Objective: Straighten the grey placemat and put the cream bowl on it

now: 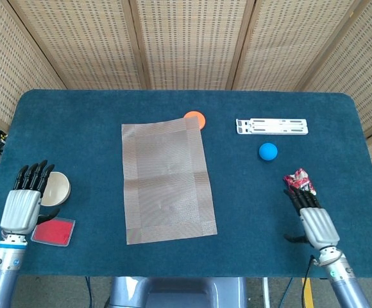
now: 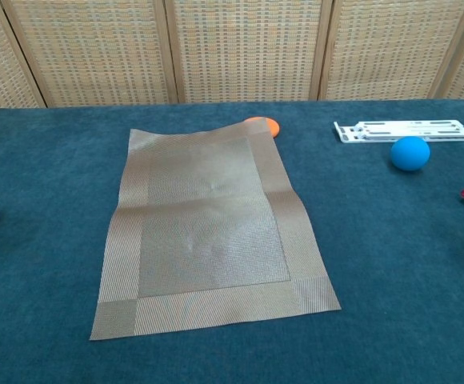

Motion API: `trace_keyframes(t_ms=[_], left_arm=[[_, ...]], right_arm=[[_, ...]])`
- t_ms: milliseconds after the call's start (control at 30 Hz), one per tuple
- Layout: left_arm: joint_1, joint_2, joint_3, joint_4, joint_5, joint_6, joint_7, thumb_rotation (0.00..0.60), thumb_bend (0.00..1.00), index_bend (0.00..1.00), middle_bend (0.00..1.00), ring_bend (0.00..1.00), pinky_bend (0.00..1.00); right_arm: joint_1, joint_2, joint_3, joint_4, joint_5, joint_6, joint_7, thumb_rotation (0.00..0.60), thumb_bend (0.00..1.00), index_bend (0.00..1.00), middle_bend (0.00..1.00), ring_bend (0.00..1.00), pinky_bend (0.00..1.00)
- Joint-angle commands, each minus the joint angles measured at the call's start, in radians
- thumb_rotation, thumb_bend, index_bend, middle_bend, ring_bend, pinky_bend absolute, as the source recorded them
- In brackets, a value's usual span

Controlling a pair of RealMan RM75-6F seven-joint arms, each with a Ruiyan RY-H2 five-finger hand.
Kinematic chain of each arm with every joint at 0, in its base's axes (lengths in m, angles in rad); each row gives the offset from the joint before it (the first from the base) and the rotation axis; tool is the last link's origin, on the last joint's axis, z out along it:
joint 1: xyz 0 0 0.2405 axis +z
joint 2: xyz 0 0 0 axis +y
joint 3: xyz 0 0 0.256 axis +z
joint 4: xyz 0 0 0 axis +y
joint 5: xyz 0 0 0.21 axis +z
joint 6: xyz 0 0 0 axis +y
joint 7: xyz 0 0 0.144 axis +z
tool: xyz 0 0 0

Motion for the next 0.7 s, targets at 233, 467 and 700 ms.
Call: trace_keyframes(t_ms=[233,467,700], left_arm=[[0.016,0.009,-0.022,0.005,0.004,-0.007,-0.023,0.6,0.0,0.0,0.0,0.0,0.0],[0.018,0.009,-0.04,0.018,-0.008,-0.036,-0.034,0.6,0.0,0.0,0.0,0.0,0.0],[0.021,0.011,-0.057,0.027,-0.021,-0.056,-0.05,0.6,0.0,0.0,0.0,0.0,0.0]], right_arm=[[0.055,-0.182,0.006,-0.042,-0.029,-0.026,-0.15,0.6,0.05,0.0,0.0,0.0,0.0],[0.09,-0.345,0.052,-0.005,0.061,-0.033,-0.311,0.6,0.06,0.0,0.0,0.0,0.0],[0.123,-0.437,0.084,0.022,0.143,-0.052,-0.377,0.6,0.06,0.0,0.0,0.0,0.0]])
